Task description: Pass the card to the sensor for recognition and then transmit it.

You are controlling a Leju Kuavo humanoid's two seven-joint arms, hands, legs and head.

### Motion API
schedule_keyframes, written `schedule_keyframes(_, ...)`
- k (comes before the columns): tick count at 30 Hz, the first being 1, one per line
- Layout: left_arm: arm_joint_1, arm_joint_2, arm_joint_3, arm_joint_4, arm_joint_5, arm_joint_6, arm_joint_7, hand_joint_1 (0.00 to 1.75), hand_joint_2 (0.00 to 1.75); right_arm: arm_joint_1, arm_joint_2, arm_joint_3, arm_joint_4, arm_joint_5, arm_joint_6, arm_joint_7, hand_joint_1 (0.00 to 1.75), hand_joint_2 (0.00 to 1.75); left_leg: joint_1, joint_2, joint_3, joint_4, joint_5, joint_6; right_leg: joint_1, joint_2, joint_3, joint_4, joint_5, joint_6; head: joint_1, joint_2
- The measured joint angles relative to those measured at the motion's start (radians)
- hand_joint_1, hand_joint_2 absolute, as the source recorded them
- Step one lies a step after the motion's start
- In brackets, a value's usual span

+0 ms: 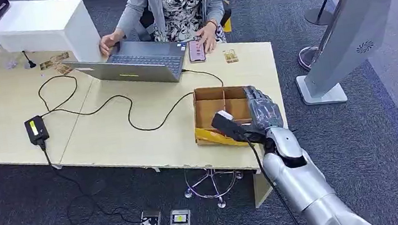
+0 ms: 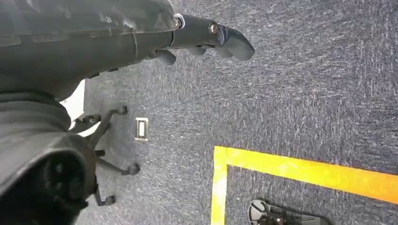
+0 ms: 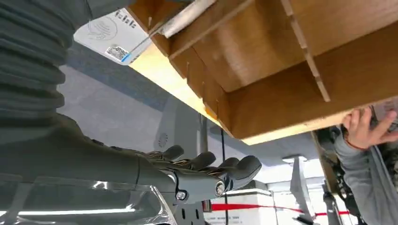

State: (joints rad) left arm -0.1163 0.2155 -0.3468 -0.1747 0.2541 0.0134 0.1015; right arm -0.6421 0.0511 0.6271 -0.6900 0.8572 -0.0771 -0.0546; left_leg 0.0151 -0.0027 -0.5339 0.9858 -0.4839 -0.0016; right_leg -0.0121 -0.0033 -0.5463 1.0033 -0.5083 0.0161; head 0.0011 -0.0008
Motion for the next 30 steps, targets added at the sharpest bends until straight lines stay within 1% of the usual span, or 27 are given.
schedule_keyframes(8,0.0,0.002,-0.006,0.0,0.001,0.0,0.0,0.0,0.0,0.0,-0.002,0.0,0.056,-0.003,-0.006,-0.004,0.0,1.75,0.0,0.0,0.0,0.0,0.0,0.0,0.0,0.0,0.0,0.0,0.0,0.0,0.0,0.0)
schedule_keyframes(30,0.0,0.003,-0.009,0.0,0.008,0.004,0.0,0.0,0.0,-0.019,-0.002,0.0,0.109,-0.006,-0.017,-0.022,0.0,1.75,0.0,0.0,0.0,0.0,0.0,0.0,0.0,0.0,0.0,0.0,0.0,0.0,0.0,0.0)
